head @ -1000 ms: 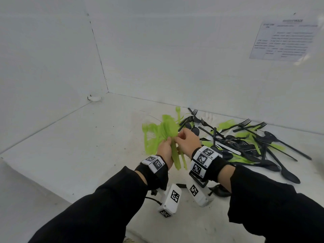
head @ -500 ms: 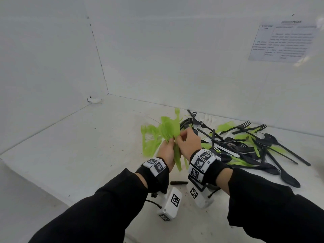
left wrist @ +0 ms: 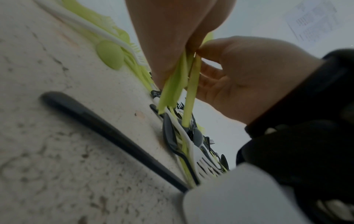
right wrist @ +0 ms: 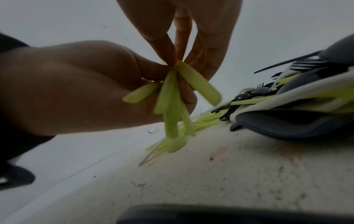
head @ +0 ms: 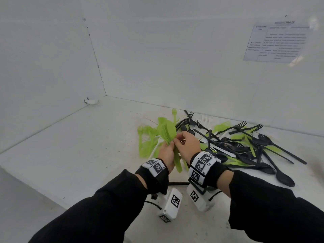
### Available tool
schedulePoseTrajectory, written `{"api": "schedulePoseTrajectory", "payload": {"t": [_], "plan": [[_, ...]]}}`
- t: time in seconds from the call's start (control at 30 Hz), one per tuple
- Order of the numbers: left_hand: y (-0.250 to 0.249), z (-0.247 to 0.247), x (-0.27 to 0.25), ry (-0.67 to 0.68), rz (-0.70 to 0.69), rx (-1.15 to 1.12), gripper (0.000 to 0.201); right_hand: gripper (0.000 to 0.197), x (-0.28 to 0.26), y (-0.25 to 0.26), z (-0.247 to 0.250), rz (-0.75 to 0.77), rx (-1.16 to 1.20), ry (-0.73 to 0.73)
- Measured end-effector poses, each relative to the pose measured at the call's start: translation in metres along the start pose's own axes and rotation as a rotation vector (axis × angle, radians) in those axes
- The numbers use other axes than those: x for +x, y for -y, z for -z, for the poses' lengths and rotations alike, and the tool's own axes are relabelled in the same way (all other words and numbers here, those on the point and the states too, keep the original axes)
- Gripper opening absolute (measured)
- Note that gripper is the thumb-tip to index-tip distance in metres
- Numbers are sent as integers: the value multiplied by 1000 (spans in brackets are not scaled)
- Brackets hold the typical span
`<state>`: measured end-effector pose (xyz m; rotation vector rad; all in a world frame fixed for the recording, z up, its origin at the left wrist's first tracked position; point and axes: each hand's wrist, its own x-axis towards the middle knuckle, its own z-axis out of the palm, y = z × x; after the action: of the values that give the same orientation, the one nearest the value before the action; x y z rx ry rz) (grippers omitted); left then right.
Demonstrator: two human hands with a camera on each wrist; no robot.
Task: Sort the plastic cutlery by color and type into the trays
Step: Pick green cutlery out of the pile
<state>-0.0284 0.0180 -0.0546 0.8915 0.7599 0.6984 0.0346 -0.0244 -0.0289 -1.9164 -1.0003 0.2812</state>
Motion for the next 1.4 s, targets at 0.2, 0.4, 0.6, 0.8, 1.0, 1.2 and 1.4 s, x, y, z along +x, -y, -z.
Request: {"api": "schedulePoseTrajectory", "payload": {"t": [0.2, 0.4, 0.6, 0.8, 1.0, 1.2, 1.4], "plan": [[2, -4, -5, -11, 4, 40, 22, 14, 0, -2, 5, -43, -27, -45], [6, -7, -6, -13, -8, 26, 20, 17, -4, 0, 8, -11, -36, 39], [6, -7, -6, -45, -19, 71, 32, 18, 4, -4, 9, -101, 35, 18], [6, -9, -6, -30, -14, 62, 38, 25, 5, -8, 9, -150, 176, 174], [3, -9, -1, -5, 60, 54, 42, 22, 5, -14, 12, -161, 230, 202], [3, -7, -4, -15, 25, 136, 37, 23, 5, -15, 7, -166, 245, 155], [4, 0, -1, -14, 47, 7, 35, 24, 7, -18, 7, -160, 288, 184]]}}
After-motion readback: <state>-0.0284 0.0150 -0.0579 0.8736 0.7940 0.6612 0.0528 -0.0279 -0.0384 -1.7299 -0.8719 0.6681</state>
